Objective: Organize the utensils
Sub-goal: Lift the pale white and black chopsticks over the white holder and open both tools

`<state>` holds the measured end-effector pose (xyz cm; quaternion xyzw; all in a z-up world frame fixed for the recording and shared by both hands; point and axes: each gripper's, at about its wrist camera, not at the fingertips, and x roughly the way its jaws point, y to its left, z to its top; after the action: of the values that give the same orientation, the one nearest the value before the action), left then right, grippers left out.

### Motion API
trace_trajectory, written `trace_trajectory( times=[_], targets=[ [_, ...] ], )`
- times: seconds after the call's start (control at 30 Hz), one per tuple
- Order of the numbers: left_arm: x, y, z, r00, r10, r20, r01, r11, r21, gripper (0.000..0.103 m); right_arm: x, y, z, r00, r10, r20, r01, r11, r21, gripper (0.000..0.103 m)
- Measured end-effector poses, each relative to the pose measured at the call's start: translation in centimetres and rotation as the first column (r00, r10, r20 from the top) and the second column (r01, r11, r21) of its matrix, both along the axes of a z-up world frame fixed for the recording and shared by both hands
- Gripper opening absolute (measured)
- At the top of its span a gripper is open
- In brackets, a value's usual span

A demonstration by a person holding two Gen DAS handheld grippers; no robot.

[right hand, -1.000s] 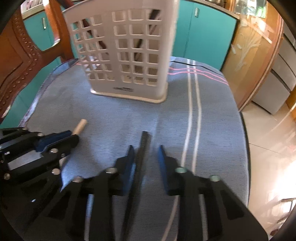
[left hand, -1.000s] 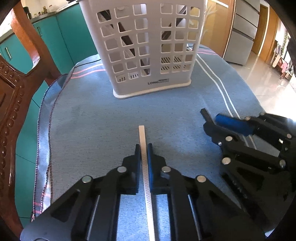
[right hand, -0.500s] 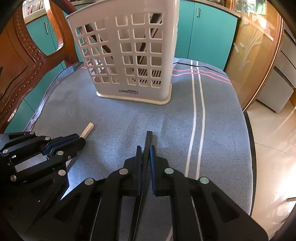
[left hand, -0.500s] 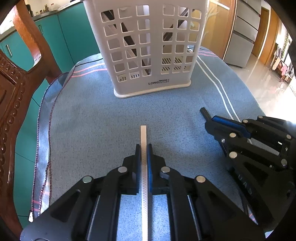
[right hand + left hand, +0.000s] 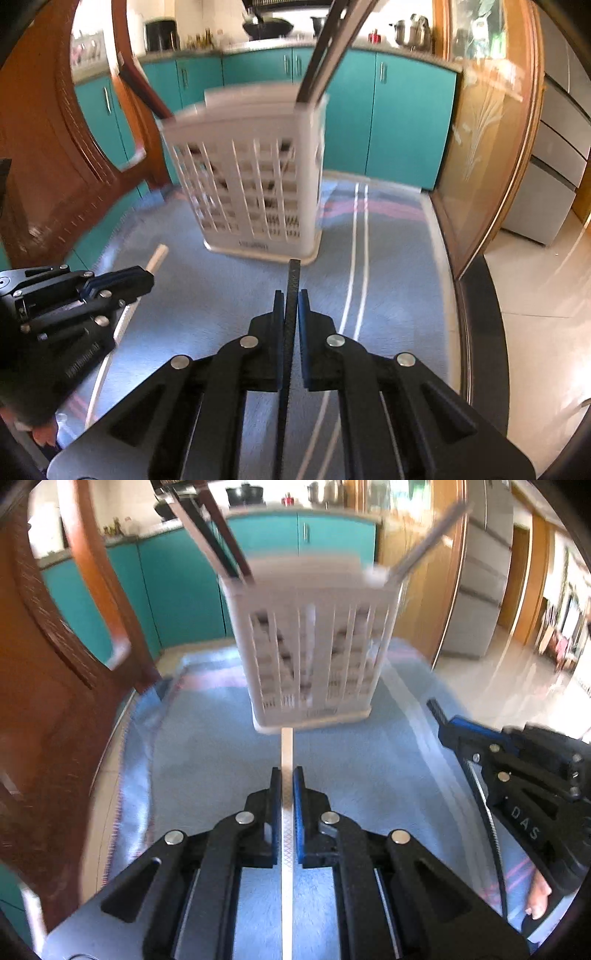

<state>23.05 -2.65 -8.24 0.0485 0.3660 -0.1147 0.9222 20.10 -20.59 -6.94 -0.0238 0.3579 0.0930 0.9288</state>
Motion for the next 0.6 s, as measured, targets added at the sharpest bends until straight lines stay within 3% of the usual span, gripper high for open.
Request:
trace_trajectory(
  times=[0.2, 0.33, 0.5, 0.6],
  targets=[
    [-3.8, 3.4, 8.7, 0.986, 0.019, 0.163, 0.002, 0.992, -0.129, 0.007, -3.5, -2.6, 6.7, 0.996, -0.025, 0.088, 0.011, 0.989, 0.15, 0.007],
    [-4.0, 4.5, 14.6, 0.968, 0.028, 0.251, 0.022, 0.981, -0.192, 0.007, -4.9, -3.9, 12.4, 0.981, -0.039, 0.191, -0.006, 0.973, 0.232, 0.007],
    [-2.2, 4.9, 22.0, 0.922, 0.073, 0.379, 0.028, 0.966, -0.256, 0.007, -2.8, -4.3, 20.1, 0.933, -0.103, 0.345, -0.014, 0.947, 0.32, 0.007],
    [-0.5, 4.9, 24.7, 0.905, 0.101, 0.414, 0.031, 0.954, -0.299, 0.007, -1.1, -4.4, 23.4, 0.897, -0.163, 0.411, 0.0, 0.929, 0.369, 0.007]
  ],
)
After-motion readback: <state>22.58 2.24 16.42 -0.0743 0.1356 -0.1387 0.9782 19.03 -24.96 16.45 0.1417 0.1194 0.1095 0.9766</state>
